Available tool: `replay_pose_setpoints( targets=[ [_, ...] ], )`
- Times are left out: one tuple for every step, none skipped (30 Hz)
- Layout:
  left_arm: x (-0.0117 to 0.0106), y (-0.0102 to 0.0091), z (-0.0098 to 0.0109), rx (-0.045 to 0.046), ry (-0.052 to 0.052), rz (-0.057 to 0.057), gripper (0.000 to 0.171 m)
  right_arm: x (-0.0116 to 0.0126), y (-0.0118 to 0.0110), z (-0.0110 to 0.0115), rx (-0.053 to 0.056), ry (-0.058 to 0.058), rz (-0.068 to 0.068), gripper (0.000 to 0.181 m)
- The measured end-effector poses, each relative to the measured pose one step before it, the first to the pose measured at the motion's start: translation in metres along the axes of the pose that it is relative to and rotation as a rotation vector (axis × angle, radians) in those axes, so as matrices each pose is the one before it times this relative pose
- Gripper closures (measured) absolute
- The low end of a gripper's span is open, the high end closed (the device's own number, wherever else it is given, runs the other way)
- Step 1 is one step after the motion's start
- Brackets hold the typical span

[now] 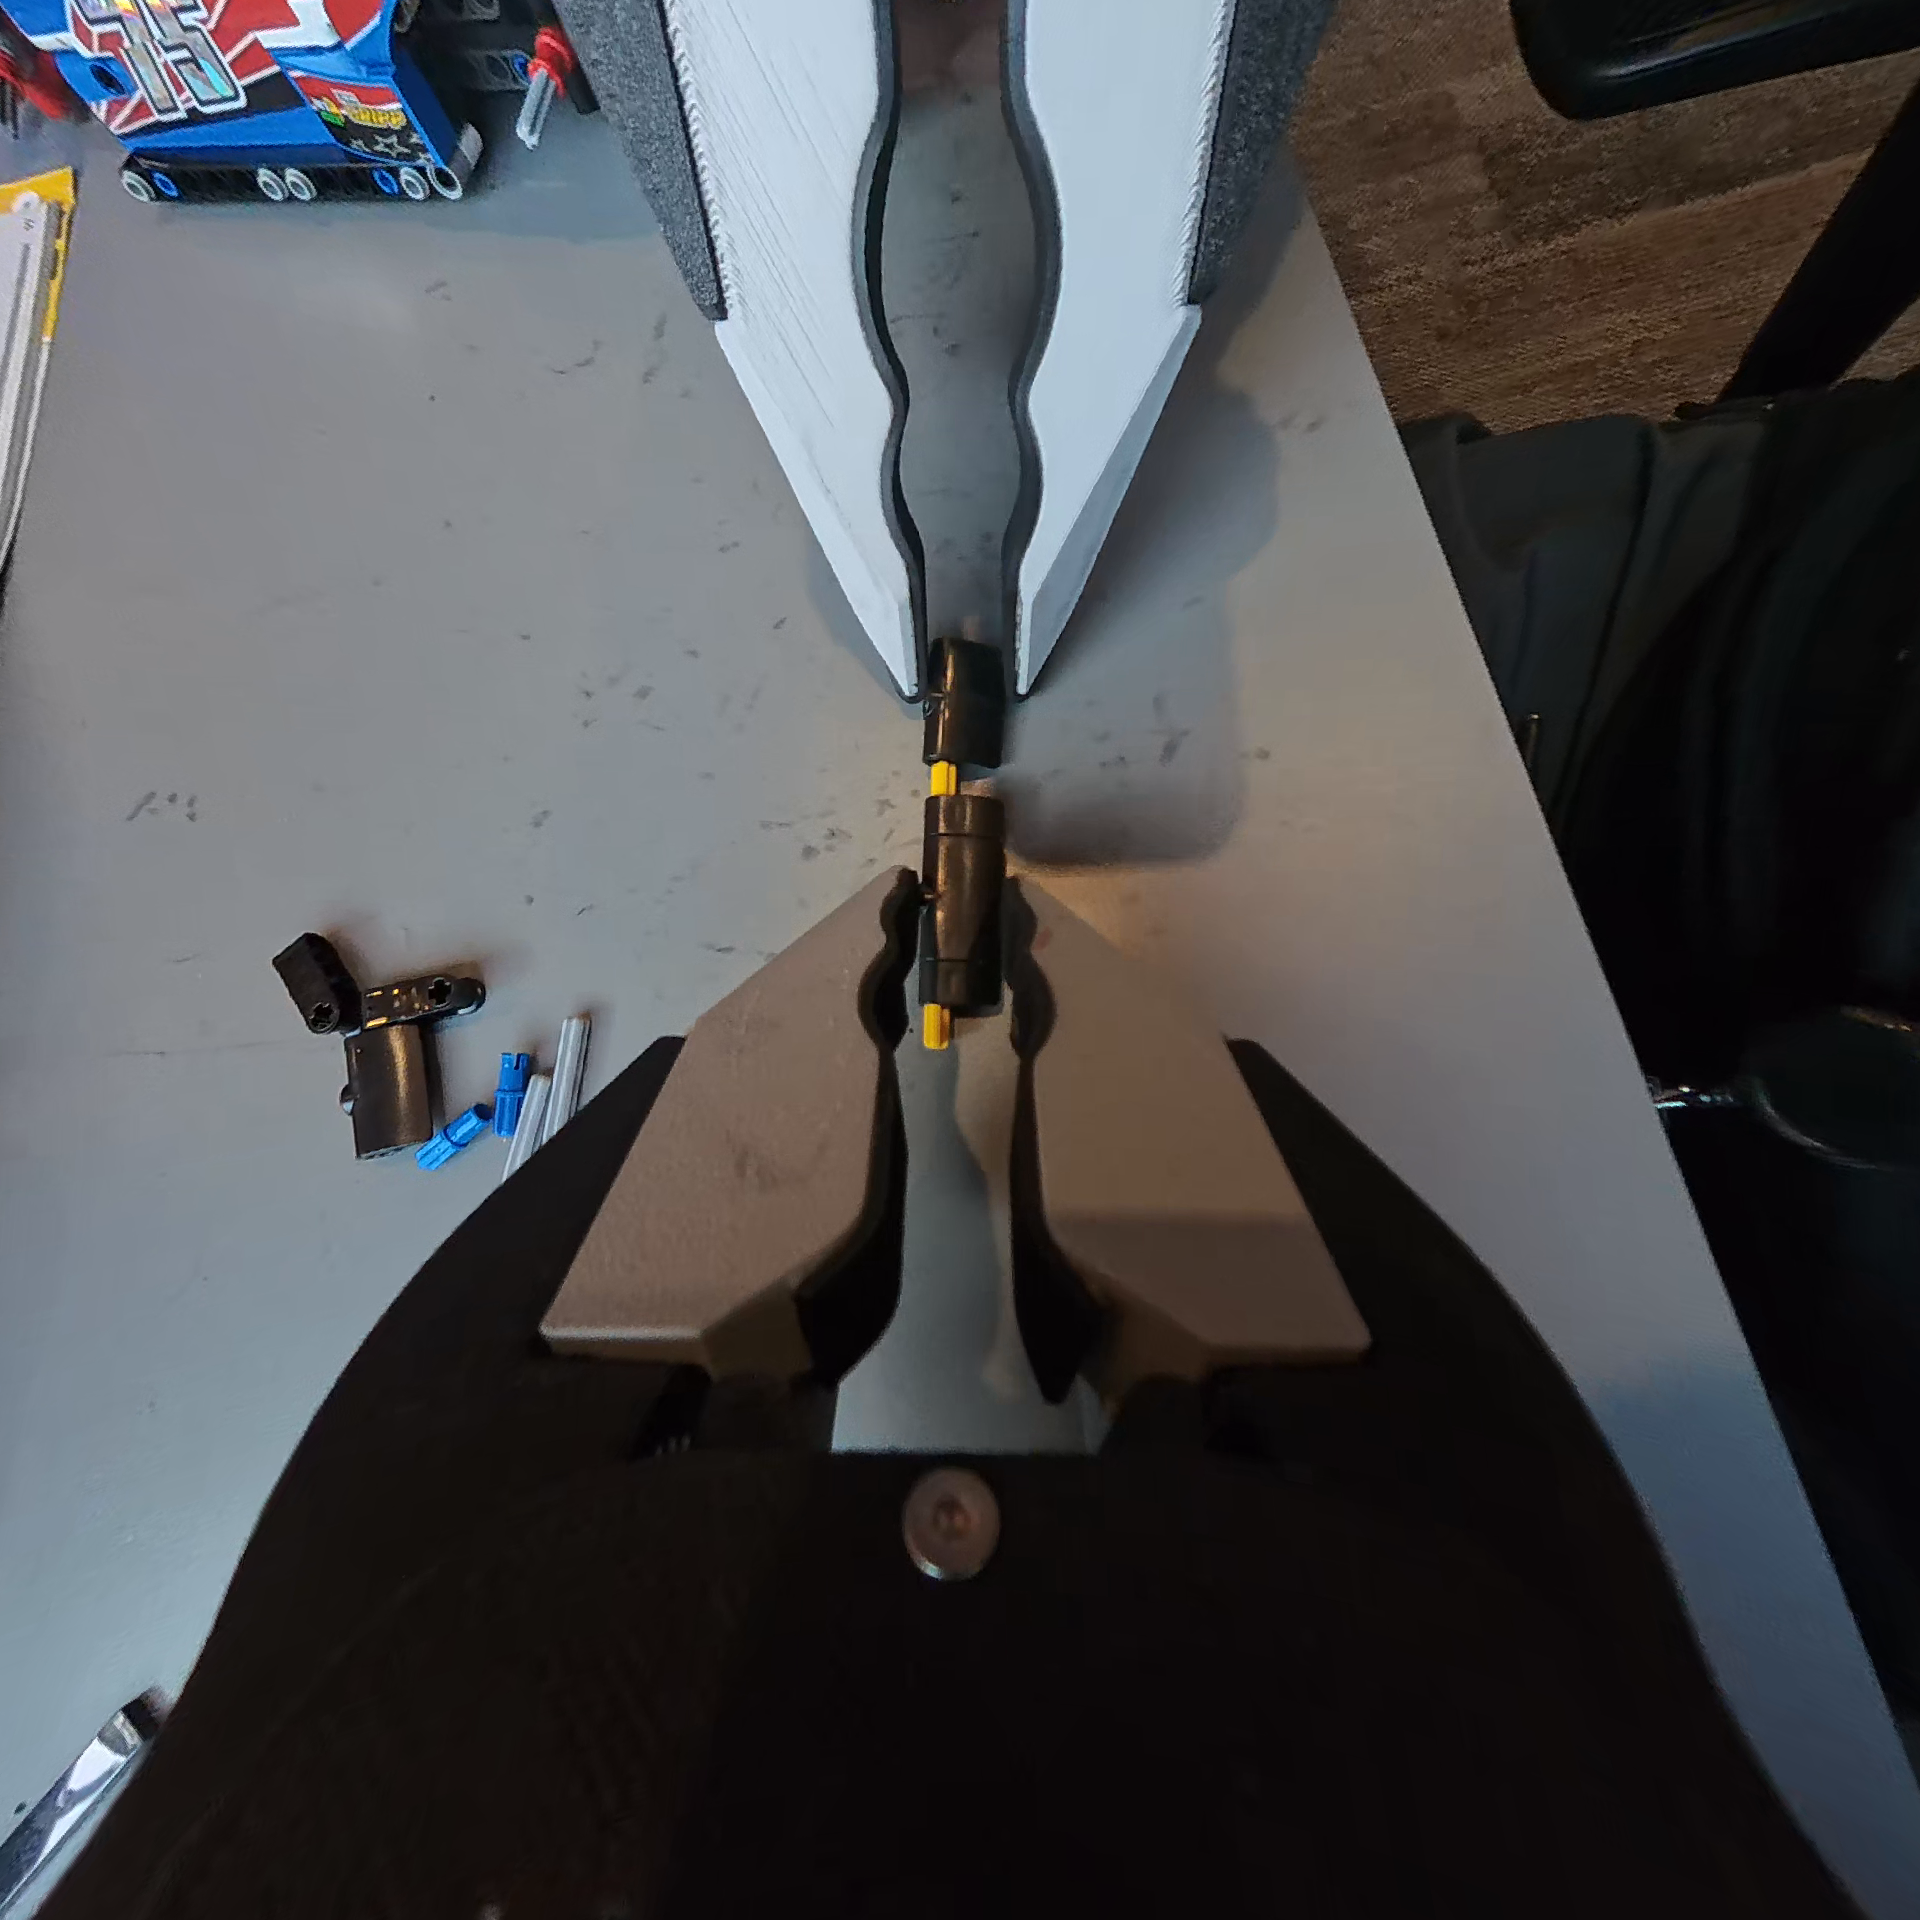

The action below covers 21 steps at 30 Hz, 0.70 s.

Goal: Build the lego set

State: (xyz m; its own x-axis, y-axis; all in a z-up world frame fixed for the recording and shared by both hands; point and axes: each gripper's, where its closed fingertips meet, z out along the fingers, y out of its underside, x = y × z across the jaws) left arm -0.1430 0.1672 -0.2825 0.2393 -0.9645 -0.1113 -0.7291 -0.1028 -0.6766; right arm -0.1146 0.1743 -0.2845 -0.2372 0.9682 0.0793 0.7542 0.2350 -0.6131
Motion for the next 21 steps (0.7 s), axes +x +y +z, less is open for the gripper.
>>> replay_pose_setpoints(
  targets=[
    [-0.00008, -0.00004, -0.00003, 0.00389, -0.0029, 0.0053, 0.159, -0.00006, -0.00002, 0.00004, -0.0068, -0.0023, -0.001, 0.167],
    [-0.00001, -0.00004, -0.00005, 0.0043, -0.0027, 0.003, 0.159, 0.00004, -0.00003, 0.00007, -0.0052, -0.001, -0.0053, 0.167],
    [-0.00022, -0.00007, 0.00012, 0.00398, -0.0015, -0.0026, 0.159, -0.00001, -0.00007, 0.00007, -0.0043, -0.0016, -0.0046, 0.167],
    [0.0, -0.0001, -0.00002, 0.00476, 0.0005, -0.0027, 0.159, 0.00003, -0.00009, 0.0, -0.0044, -0.0027, -0.0012, 0.167],
    [0.00002, -0.00007, 0.0, 0.00438, 0.0022, -0.0023, 0.159, -0.00003, -0.00001, 0.00014, -0.0029, -0.0026, 0.0, 0.167],
    [-0.00007, 0.00003, 0.00005, 0.00286, 0.0033, -0.0039, 0.159, -0.00002, -0.00004, -0.00005, -0.0012, -0.0013, -0.0016, 0.167],
    [-0.00007, -0.00005, 0.00005, 0.00067, 0.0012, -0.001, 0.159, 0.00005, 0.00002, 0.0, -0.001, 0.0, -0.0031, 0.167],
    [-0.00006, -0.00011, 0.00007, -0.00047, -0.001, 0.0052, 0.159, -0.00003, 0.00002, 0.00003, -0.0016, -0.0003, -0.0022, 0.167],
    [0.00009, 0.00006, -0.00002, -0.00171, -0.0023, 0.0125, 0.159, 0.00002, -0.00002, 0.00007, -0.0017, -0.0007, -0.0019, 0.167],
    [0.00004, -0.00003, -0.00008, -0.00129, -0.0014, 0.0118, 0.159, -0.00004, 0.00005, -0.00008, -0.0024, -0.0016, -0.0013, 0.167],
    [0.00009, 0.00001, -0.00005, 0.0, 0.0016, 0.0046, 0.159, -0.00009, 0.00018, 0.00001, -0.0042, -0.002, -0.0022, 0.167],
    [0.00012, 0.0, -0.00006, 0.00401, 0.0031, -0.0002, 0.159, -0.00013, -0.00002, -0.00008, -0.0061, -0.0016, -0.005, 0.167],
    [0.00003, 0.00002, -0.0001, 0.00527, 0.0033, -0.0035, 0.159, -0.00006, 0.0, 0.00007, -0.0077, -0.0017, -0.0065, 0.167],
    [0.00013, 0.00011, -0.00014, 0.00557, 0.0003, 0.0049, 0.159, -0.00006, -0.0001, 0.00014, -0.0078, -0.0061, 0.0034, 0.167],
    [0.0, 0.00007, -0.00013, 0.00333, -0.002, 0.0045, 0.159, -0.00007, 0.00005, 0.00024, -0.0063, -0.0124, 0.0161, 0.167],
    [0.00006, 0.00002, -0.00009, 0.00117, -0.0025, 0.0037, 0.159, -0.00012, 0.00001, 0.00021, -0.0019, -0.0141, 0.0166, 0.167],
    [-0.00006, -0.00034, 0.00021, 0.00169, -0.0031, 0.0053, 0.159, -0.00001, 0.00016, 0.00017, 0.002, -0.0117, 0.0108, 0.167],
    [-0.00003, -0.00026, 0.00035, -0.0003, -0.0008, -0.0056, 0.16, 0.0, -0.00008, 0.00013, 0.0028, -0.0062, 0.0028, 0.167],
    [-0.00002, -0.0003, 0.00038, -0.00034, 0.0019, -0.0103, 0.159, -0.00004, -0.00007, 0.00001, 0.001, 0.0005, -0.0046, 0.168],
    [-0.00012, -0.00038, 0.00037, 0.00275, 0.001, -0.0103, 0.159, 0.00006, -0.00003, 0.0, -0.001, 0.0057, -0.0095, 0.168],
    [-0.00007, -0.00042, 0.00049, 0.00425, -0.0005, -0.0068, 0.159, 0.00006, 0.00001, -0.00017, -0.0012, 0.0074, -0.0108, 0.168]
  ],
)
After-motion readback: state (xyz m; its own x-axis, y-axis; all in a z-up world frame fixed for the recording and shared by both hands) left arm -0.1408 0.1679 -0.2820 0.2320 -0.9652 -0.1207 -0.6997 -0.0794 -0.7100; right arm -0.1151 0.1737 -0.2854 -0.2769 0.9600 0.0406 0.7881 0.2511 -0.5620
